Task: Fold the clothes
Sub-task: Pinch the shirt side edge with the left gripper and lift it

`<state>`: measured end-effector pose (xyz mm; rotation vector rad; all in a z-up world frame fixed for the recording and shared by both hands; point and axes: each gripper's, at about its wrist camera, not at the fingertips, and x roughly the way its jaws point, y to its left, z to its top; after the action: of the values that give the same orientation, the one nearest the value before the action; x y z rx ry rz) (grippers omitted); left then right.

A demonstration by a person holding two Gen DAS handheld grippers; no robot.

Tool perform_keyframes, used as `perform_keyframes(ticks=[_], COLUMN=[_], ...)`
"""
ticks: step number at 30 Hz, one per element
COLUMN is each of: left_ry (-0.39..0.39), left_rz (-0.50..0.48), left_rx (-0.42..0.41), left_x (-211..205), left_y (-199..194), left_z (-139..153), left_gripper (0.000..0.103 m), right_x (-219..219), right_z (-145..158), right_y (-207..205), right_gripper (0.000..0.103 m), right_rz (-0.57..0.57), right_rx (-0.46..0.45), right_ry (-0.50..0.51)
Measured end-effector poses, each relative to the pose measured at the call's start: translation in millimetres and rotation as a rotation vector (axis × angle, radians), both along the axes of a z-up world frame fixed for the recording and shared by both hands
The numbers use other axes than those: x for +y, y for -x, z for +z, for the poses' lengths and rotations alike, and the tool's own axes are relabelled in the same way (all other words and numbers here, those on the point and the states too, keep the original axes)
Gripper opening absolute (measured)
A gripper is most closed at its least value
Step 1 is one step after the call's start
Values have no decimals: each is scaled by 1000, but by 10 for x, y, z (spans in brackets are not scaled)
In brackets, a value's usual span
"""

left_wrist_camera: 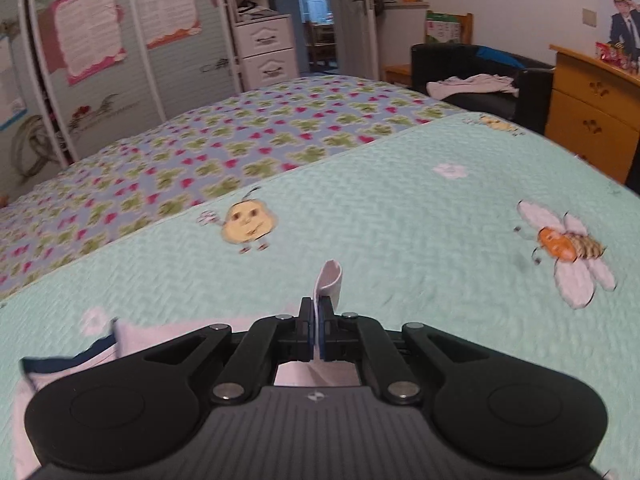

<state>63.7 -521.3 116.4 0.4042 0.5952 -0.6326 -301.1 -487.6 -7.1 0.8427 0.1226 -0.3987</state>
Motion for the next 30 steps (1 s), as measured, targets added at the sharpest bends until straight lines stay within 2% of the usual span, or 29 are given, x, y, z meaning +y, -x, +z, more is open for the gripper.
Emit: perform_keyframes(ticks=[4, 9, 13, 21, 25, 27, 30], left_ry=[-62, -99, -92, -68, -7, 37, 157], left_rz=[26, 33, 30, 22, -10, -36, -89], left_rx=[-72, -106, -112, -106, -70, -44, 35], left_x=[181, 299, 318, 345, 379, 403, 562], left_y=[138, 179, 147, 74, -57, -148, -322], left_z=[-20, 16, 51, 5, -109, -183, -369], left_gripper=[1, 1, 1, 1, 1, 1, 1], right_x=[70, 159, 204, 179, 112, 27, -80], right_z=[30, 43, 65, 42, 22, -24, -112], right_y=[-44, -111, -157, -180, -152, -88, 4], right_gripper=[70, 70, 70, 70, 70, 70, 70], right_rz=[-5, -13, -18, -22, -17, -8, 4], right_rx=[22, 33, 42, 29, 9, -32, -108], right_ry=[48, 105, 141, 134, 91, 30, -51])
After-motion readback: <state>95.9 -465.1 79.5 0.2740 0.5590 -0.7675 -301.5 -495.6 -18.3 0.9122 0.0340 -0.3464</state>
